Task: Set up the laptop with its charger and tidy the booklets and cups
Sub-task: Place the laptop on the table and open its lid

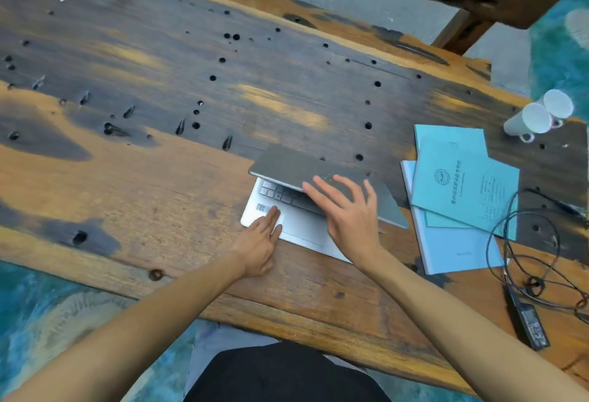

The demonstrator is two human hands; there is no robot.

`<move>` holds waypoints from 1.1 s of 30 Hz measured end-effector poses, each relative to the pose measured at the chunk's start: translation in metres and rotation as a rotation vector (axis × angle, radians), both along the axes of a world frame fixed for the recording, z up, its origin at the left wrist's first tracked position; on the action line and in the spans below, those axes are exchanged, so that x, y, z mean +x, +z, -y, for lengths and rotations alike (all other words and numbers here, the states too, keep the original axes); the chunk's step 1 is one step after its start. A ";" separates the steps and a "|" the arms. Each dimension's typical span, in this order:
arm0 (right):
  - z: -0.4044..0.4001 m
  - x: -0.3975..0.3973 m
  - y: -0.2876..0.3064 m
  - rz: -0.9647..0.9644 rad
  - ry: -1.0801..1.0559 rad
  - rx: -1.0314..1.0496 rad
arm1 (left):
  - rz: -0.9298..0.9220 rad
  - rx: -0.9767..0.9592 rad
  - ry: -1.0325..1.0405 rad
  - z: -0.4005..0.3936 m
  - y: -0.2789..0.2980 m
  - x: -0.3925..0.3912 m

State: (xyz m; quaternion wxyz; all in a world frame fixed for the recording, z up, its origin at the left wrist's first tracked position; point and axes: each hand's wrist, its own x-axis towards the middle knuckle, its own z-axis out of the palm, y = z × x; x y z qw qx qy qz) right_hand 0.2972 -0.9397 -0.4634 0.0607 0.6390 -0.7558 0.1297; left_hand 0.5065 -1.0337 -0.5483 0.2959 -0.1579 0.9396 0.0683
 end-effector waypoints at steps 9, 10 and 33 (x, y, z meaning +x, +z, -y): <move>0.072 -0.007 -0.002 0.005 -0.528 -0.143 | 0.005 0.142 -0.233 0.062 0.005 0.003; 0.081 -0.010 -0.003 0.014 -0.549 -0.143 | 0.025 0.135 -0.260 0.067 0.005 0.004; 0.171 -0.101 -0.026 -0.010 -0.509 -0.056 | -0.088 0.195 -0.237 0.081 -0.006 -0.027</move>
